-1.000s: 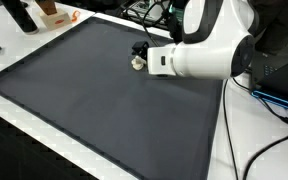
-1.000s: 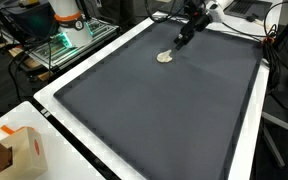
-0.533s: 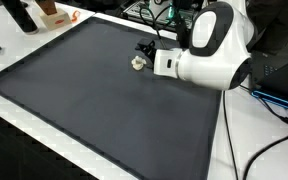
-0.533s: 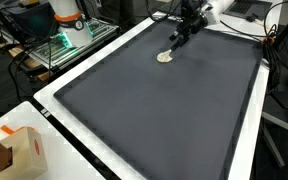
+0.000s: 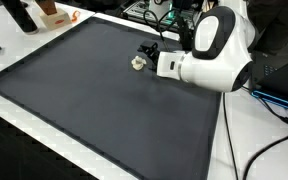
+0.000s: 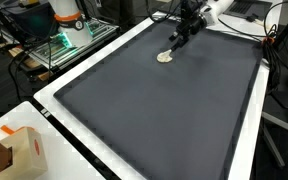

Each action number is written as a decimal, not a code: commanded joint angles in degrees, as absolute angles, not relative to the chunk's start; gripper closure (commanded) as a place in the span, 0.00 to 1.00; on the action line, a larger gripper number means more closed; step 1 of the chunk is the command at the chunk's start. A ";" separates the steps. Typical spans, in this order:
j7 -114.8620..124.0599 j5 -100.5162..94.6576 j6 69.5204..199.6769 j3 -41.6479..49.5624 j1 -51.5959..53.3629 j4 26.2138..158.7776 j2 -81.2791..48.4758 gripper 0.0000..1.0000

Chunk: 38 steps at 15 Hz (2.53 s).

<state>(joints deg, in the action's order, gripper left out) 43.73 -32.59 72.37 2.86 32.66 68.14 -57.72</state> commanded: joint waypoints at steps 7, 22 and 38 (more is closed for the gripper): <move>38.49 -32.73 74.77 1.52 32.18 70.83 -55.99 0.00; 26.67 -25.57 95.32 -3.04 23.37 88.25 -37.41 0.00; 17.12 -8.46 116.07 -3.69 10.78 110.38 -16.82 0.00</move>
